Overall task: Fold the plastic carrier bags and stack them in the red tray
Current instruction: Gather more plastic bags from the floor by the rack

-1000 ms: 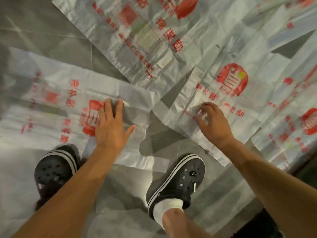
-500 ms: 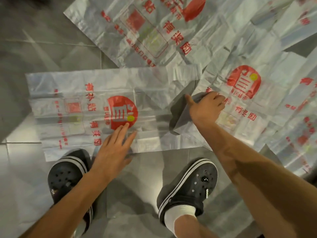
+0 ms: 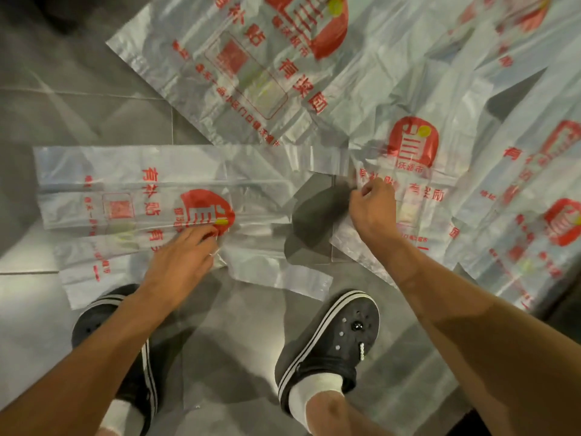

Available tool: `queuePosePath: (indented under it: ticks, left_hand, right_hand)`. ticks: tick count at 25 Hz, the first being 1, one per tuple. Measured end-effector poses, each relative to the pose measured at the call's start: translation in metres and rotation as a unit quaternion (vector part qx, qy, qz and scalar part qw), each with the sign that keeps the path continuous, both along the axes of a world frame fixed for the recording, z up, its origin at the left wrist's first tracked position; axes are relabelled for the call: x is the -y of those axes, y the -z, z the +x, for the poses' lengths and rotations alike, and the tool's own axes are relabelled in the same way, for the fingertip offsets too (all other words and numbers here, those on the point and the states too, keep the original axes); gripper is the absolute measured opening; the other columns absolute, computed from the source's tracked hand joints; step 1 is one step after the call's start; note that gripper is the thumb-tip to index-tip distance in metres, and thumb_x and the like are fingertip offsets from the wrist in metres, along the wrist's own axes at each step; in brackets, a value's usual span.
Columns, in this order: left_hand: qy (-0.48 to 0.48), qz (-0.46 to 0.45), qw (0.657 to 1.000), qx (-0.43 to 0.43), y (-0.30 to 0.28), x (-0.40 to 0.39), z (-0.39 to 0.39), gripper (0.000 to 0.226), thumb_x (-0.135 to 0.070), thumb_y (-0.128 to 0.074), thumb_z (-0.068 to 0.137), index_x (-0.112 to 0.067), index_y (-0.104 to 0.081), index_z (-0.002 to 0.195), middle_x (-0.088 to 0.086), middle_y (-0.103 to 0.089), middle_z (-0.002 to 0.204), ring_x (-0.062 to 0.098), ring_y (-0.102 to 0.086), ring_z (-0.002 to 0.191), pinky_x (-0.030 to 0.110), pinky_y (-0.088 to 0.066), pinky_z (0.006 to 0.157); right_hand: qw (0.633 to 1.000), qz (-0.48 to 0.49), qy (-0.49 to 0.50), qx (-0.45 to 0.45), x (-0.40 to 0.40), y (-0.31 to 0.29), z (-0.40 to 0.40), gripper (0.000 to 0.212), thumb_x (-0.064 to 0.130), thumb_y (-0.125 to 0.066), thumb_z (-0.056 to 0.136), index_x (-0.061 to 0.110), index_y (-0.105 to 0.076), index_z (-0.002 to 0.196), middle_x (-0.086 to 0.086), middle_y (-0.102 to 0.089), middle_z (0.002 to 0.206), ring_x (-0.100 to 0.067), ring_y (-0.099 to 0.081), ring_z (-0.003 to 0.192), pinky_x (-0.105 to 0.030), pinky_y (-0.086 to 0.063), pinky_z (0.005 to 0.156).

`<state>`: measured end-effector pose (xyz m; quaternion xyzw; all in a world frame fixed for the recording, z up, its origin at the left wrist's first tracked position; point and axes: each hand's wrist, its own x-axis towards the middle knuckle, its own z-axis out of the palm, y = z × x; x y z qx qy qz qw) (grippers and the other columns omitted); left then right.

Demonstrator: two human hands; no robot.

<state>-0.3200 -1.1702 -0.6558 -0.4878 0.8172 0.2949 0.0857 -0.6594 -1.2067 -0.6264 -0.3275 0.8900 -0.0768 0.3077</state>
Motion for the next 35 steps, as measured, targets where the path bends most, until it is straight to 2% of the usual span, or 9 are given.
queuePosePath:
  ticks: [4,9,12,16,20,23,28,31,35]
  left_hand:
    - [-0.175,0.078,0.976,-0.107,-0.062,0.024,-0.004,0.016,-0.011,-0.063,0.096,-0.022,-0.066,0.107,-0.004,-0.065,0.116,0.018,-0.060,0.103,0.038,-0.049,0.087]
    - [-0.271,0.138,0.928,-0.216,-0.174,0.080,-0.013,0.032,-0.015,-0.058,0.099,-0.046,-0.067,0.099,-0.020,-0.070,0.093,-0.004,-0.064,0.087,0.014,-0.048,0.082]
    - [-0.342,0.134,0.896,-0.250,-0.265,0.116,-0.036,0.021,-0.004,-0.055,0.099,-0.019,-0.069,0.103,-0.009,-0.068,0.087,-0.016,-0.060,0.073,0.006,-0.045,0.071]
    - [-0.392,0.119,0.858,-0.311,-0.379,0.137,-0.073,0.029,-0.004,-0.053,0.100,-0.030,-0.061,0.090,-0.013,-0.067,0.085,-0.009,-0.059,0.075,0.014,-0.046,0.074]
    - [-0.424,0.148,0.819,-0.357,-0.507,0.139,-0.113,0.023,-0.008,-0.055,0.100,-0.027,-0.063,0.089,-0.008,-0.065,0.089,-0.003,-0.060,0.079,0.005,-0.046,0.072]
    - [-0.434,0.186,0.790,-0.391,-0.587,0.139,-0.138,0.014,-0.016,-0.055,0.102,-0.019,-0.070,0.102,-0.003,-0.073,0.092,0.007,-0.067,0.081,0.016,-0.052,0.071]
    - [-0.412,0.216,0.777,-0.424,-0.716,0.118,-0.200,0.012,-0.020,-0.058,0.100,-0.026,-0.069,0.097,-0.018,-0.072,0.083,0.005,-0.069,0.084,0.003,-0.045,0.058]
    - [-0.411,0.261,0.762,-0.428,-0.766,0.103,-0.238,0.011,-0.031,-0.063,0.098,-0.027,-0.071,0.104,-0.007,-0.074,0.094,0.015,-0.071,0.092,0.016,-0.055,0.073]
    - [-0.401,0.335,0.734,-0.434,-0.818,0.086,-0.268,0.023,-0.040,-0.064,0.094,-0.024,-0.071,0.110,0.016,-0.072,0.109,0.030,-0.067,0.092,0.042,-0.054,0.081]
  right_hand:
    - [0.993,-0.086,0.076,0.040,-0.011,-0.082,-0.023,0.007,0.016,-0.053,0.096,0.010,-0.053,0.093,0.001,-0.055,0.083,-0.016,-0.054,0.074,-0.026,-0.040,0.067]
    - [0.981,-0.116,0.121,0.094,-0.025,-0.210,-0.040,0.015,0.023,-0.053,0.100,0.008,-0.054,0.099,0.000,-0.061,0.087,-0.002,-0.056,0.057,-0.015,-0.039,0.046]
    - [0.976,-0.125,0.139,0.107,-0.029,-0.288,-0.047,0.008,0.015,-0.051,0.099,0.008,-0.054,0.099,-0.005,-0.059,0.082,-0.013,-0.051,0.059,-0.016,-0.036,0.044]
    - [0.966,-0.150,0.161,0.139,-0.030,-0.386,-0.048,0.009,0.020,-0.051,0.100,0.012,-0.056,0.100,-0.001,-0.065,0.082,-0.021,-0.060,0.069,-0.033,-0.046,0.058]
    - [0.953,-0.196,0.159,0.166,-0.035,-0.499,-0.054,0.007,0.019,-0.051,0.102,0.015,-0.057,0.101,0.005,-0.065,0.091,-0.009,-0.062,0.074,-0.018,-0.047,0.057]
    - [0.939,-0.226,0.169,0.196,-0.039,-0.575,-0.056,0.009,0.018,-0.051,0.102,0.019,-0.059,0.098,0.007,-0.066,0.095,-0.009,-0.065,0.083,-0.019,-0.051,0.064]
    - [0.908,-0.271,0.146,0.284,-0.059,-0.705,-0.033,0.009,0.015,-0.052,0.102,0.014,-0.059,0.098,0.000,-0.066,0.101,-0.013,-0.061,0.090,-0.012,-0.048,0.066]
    - [0.896,-0.297,0.099,0.315,-0.069,-0.755,-0.011,0.009,0.020,-0.051,0.104,0.020,-0.060,0.104,0.025,-0.060,0.127,0.000,-0.055,0.120,-0.016,-0.046,0.093]
    - [0.880,-0.345,0.065,0.320,-0.092,-0.803,0.010,0.021,0.012,-0.050,0.103,0.015,-0.061,0.122,0.037,-0.049,0.138,0.015,-0.045,0.127,-0.012,-0.042,0.102]
